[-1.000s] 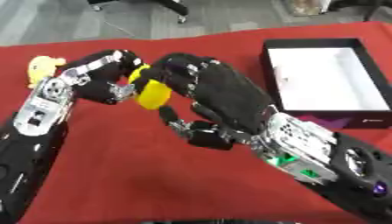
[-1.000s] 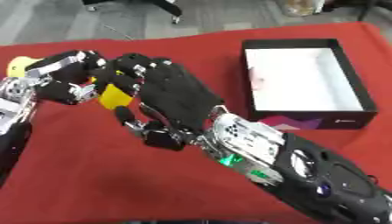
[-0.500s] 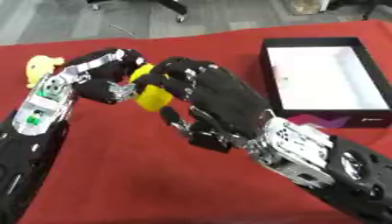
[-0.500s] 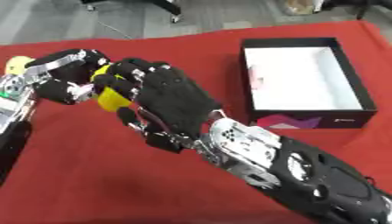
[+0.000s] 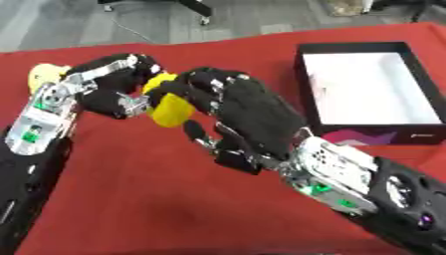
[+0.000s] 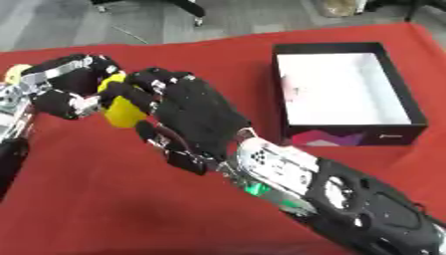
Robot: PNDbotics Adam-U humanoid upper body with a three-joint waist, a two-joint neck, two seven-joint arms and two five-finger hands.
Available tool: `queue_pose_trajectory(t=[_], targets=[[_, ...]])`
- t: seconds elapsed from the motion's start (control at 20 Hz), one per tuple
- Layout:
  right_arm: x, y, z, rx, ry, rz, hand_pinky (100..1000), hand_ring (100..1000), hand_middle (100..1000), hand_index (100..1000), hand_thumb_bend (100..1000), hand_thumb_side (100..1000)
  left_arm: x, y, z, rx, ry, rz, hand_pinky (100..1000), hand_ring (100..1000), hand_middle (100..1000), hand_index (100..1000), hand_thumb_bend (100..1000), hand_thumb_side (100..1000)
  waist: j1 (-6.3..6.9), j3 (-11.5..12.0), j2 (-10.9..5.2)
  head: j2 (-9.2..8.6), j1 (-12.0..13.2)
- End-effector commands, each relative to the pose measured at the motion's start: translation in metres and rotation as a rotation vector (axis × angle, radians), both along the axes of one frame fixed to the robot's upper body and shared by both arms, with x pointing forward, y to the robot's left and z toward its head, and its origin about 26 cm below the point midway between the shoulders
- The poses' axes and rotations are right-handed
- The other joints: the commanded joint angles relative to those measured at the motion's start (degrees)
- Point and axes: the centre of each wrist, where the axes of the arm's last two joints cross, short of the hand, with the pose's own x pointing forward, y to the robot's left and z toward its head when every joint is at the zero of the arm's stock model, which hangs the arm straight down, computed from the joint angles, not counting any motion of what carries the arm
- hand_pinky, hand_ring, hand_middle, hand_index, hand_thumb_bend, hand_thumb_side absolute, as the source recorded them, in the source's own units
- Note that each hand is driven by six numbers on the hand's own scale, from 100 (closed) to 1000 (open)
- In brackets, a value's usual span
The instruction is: Pick up the objects with one hand, pass them to the other hand, and then place them into the box on the other side of the table.
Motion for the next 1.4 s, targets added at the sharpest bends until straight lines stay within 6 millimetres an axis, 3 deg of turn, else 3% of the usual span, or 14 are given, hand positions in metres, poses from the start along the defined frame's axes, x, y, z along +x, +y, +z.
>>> queue_pose_trajectory(t=[0.05,1.4], targets=[[-0.002,-0.002,0.007,0.006,-0.041,-0.011,555,794,768,916,100,100,-0.002,0.003,0.016,0.005,-0.034,-0.01,554,417,324,425,100,308,0.04,0.1,-0.57,0.32,-0.3],[-0.003,-0.001,0.005,-0.006,-0.048,-0.032,542,785,726,848,100,100,-0.016,-0.022,0.031,-0.015,-0.037,-0.111,559,417,322,430,100,312,0.4,0.1,-0.7,0.32,-0.5]])
